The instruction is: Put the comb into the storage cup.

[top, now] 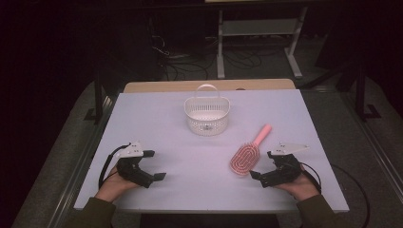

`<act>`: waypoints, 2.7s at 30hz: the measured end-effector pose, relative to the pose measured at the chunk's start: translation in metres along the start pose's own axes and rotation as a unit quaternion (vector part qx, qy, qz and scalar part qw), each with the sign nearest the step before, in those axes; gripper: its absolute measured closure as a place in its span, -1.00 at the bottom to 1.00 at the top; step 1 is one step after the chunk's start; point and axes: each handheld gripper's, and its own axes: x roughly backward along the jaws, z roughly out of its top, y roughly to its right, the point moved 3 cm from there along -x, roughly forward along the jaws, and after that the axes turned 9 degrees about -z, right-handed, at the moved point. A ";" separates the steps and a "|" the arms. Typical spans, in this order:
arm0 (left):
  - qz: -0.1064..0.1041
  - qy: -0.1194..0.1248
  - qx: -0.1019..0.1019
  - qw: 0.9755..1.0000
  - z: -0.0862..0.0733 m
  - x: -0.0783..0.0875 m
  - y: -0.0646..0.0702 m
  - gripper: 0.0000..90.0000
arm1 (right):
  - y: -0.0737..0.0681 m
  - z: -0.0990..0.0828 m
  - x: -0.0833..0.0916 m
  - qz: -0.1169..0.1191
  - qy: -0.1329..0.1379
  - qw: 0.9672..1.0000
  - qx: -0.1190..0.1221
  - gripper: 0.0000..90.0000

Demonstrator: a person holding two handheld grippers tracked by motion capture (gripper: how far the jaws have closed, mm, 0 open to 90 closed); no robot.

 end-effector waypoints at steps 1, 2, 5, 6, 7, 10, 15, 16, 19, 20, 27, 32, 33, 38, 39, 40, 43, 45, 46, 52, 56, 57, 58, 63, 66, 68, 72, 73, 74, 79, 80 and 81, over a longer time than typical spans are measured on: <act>-0.001 0.000 0.001 1.000 0.000 0.000 0.000 -1.00 | 0.000 0.000 0.001 0.000 0.000 1.000 0.000 -1.00; -0.001 -0.001 0.002 1.000 0.000 0.000 0.000 -1.00 | 0.001 0.001 0.001 0.000 0.002 1.000 -0.001 -1.00; -0.004 0.002 0.001 1.000 0.000 0.001 0.000 -1.00 | 0.002 0.001 0.001 0.000 0.003 1.000 -0.004 -1.00; -0.004 0.003 0.002 1.000 0.000 0.001 0.001 -1.00 | 0.002 0.001 0.001 0.000 0.003 1.000 -0.003 -1.00; -0.004 0.004 0.004 1.000 0.000 0.002 0.001 -1.00 | 0.001 0.001 0.001 0.000 0.002 1.000 -0.003 -1.00; -0.004 0.004 0.004 1.000 0.000 0.002 0.001 -1.00 | 0.001 0.001 0.002 -0.002 0.002 1.000 -0.001 -1.00; -0.006 0.006 0.004 1.000 -0.001 0.004 0.001 -1.00 | 0.002 0.004 0.002 -0.003 0.004 1.000 -0.003 -1.00; -0.005 0.007 0.005 1.000 -0.002 0.004 0.000 -1.00 | 0.002 0.004 0.002 -0.004 0.004 1.000 -0.004 -1.00; -0.004 0.009 0.006 1.000 -0.002 0.004 -0.001 -1.00 | 0.002 0.005 0.001 -0.004 0.003 1.000 -0.002 -1.00; -0.005 0.009 0.007 1.000 -0.002 0.004 -0.001 -1.00 | 0.002 0.006 0.001 -0.004 0.002 1.000 -0.001 -1.00; -0.012 0.006 0.004 1.000 0.000 0.002 0.001 -1.00 | 0.003 0.009 0.001 -0.002 0.005 1.000 -0.005 -1.00; -0.016 0.001 0.002 1.000 -0.001 0.000 0.002 -1.00 | 0.002 0.013 0.001 -0.001 0.005 1.000 -0.003 -1.00; -0.016 0.001 0.002 1.000 -0.001 0.000 0.002 -1.00 | 0.002 0.014 0.001 0.000 0.005 1.000 -0.005 -1.00; -0.013 0.004 0.002 1.000 -0.001 0.001 0.002 -1.00 | 0.004 0.018 0.000 0.000 0.010 1.000 -0.004 -1.00; -0.013 0.004 0.002 1.000 -0.001 0.001 0.002 -1.00 | 0.004 0.018 0.000 0.000 0.010 1.000 -0.004 -1.00; -0.013 0.004 0.002 1.000 -0.001 0.001 0.002 -1.00 | 0.005 0.019 0.000 0.001 0.011 1.000 -0.005 -1.00; -0.014 0.006 0.002 1.000 -0.001 0.001 0.002 -1.00 | 0.005 0.021 0.000 0.001 0.011 1.000 -0.004 -1.00; -0.015 0.005 0.002 1.000 -0.001 0.000 0.002 -1.00 | 0.005 0.021 0.000 0.001 0.010 1.000 -0.004 -1.00; -0.016 0.005 0.001 1.000 -0.001 0.000 0.003 -1.00 | 0.005 0.022 -0.001 0.001 0.007 1.000 -0.006 -1.00; -0.015 0.005 -0.001 1.000 -0.001 0.001 0.003 -1.00 | 0.008 0.026 -0.002 -0.003 0.004 1.000 -0.009 -1.00; -0.014 0.005 -0.003 1.000 -0.002 0.002 0.004 -1.00 | 0.011 0.029 -0.002 -0.002 0.007 1.000 -0.013 -1.00; -0.014 0.005 -0.003 1.000 -0.002 0.002 0.004 -1.00 | 0.011 0.029 -0.002 -0.002 0.007 1.000 -0.013 -1.00; -0.014 0.006 -0.004 1.000 -0.002 0.002 0.005 -1.00 | 0.012 0.031 -0.002 -0.004 0.007 1.000 -0.013 -1.00; -0.016 0.002 -0.006 1.000 -0.002 0.000 0.006 -1.00 | 0.015 0.035 -0.002 -0.005 0.009 1.000 -0.013 -1.00; -0.016 0.005 -0.005 1.000 -0.001 0.001 0.006 -1.00 | 0.016 0.037 -0.002 -0.005 0.012 1.000 -0.013 -1.00; -0.016 0.004 -0.005 1.000 -0.001 0.001 0.006 -1.00 | 0.017 0.038 -0.002 -0.006 0.011 1.000 -0.012 -1.00; -0.017 0.005 -0.004 1.000 -0.001 0.001 0.005 -1.00 | 0.018 0.041 -0.002 -0.004 0.012 1.000 -0.014 -1.00; -0.019 0.004 -0.004 1.000 -0.001 0.001 0.005 -1.00 | 0.019 0.041 -0.003 -0.004 0.011 1.000 -0.014 -1.00; -0.020 0.004 -0.001 1.000 -0.001 0.001 0.005 -1.00 | 0.019 0.041 -0.003 -0.004 0.010 1.000 -0.014 -1.00; -0.023 0.004 0.001 1.000 -0.001 0.001 0.005 -1.00 | 0.020 0.043 -0.004 -0.004 0.004 1.000 -0.012 -1.00; -0.022 0.005 0.002 1.000 -0.001 0.001 0.005 -1.00 | 0.020 0.044 -0.004 -0.004 0.003 1.000 -0.012 -1.00; -0.021 0.006 0.002 1.000 -0.001 0.001 0.005 -1.00 | 0.021 0.044 -0.004 -0.004 0.003 1.000 -0.012 -1.00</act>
